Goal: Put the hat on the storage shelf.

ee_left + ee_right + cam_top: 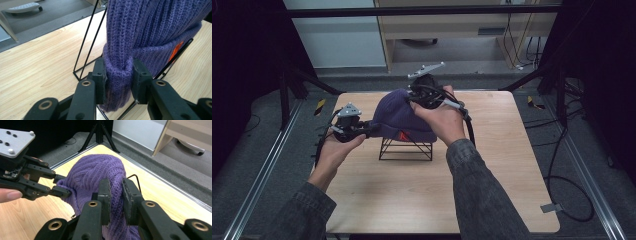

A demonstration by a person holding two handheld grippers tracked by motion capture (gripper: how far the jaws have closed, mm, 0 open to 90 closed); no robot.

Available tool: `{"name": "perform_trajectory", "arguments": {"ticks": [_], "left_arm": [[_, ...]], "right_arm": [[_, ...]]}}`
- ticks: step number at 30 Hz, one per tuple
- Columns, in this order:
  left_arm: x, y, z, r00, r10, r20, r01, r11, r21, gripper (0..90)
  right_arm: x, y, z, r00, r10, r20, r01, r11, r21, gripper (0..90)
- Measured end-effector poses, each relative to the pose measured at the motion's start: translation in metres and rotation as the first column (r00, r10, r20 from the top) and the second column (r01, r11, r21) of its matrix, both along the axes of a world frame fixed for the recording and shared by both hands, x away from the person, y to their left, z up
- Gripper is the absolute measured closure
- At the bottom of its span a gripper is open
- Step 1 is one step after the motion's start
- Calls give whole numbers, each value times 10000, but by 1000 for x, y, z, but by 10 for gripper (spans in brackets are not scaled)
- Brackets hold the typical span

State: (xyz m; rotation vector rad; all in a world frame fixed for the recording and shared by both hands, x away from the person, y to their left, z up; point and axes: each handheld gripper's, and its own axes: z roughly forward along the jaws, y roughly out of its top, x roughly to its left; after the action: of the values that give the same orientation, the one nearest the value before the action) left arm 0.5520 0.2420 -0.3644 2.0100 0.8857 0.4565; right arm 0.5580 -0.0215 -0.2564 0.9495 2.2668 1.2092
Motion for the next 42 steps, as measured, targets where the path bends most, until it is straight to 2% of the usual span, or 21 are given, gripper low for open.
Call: {"name": "perform_trajectory", "arguments": {"ticks": [7, 15, 19, 29, 32, 42], "left_arm": [[-1, -1, -4, 10000, -20, 10, 20, 10000, 41, 680], [-2, 2, -11, 10000, 21, -94, -22, 10000, -86, 679], [-2, 3, -14, 9999, -39, -140, 39, 10000, -19, 680], [-5, 6, -28, 9994, 25, -337, -27, 10000, -59, 679], [-6, 7, -31, 9992, -3, -409, 6, 10000, 85, 679], [-7, 8, -38, 9986, 5, -531, 2, 9999, 126, 680]], "right_arm": [[0, -5, -6, 9999, -36, -160, 37, 10000, 71, 782], [-1, -2, -11, 9996, 93, -283, -95, 9999, -68, 782], [-1, 0, -13, 9994, 154, -306, -157, 9998, -100, 782], [-3, 1, -25, 9981, 320, -535, -331, 9992, -212, 784], [-4, 0, -30, 9974, 342, -632, -355, 9992, -194, 784], [-5, 2, -39, 9962, 432, -756, -451, 9987, -232, 785]]}}
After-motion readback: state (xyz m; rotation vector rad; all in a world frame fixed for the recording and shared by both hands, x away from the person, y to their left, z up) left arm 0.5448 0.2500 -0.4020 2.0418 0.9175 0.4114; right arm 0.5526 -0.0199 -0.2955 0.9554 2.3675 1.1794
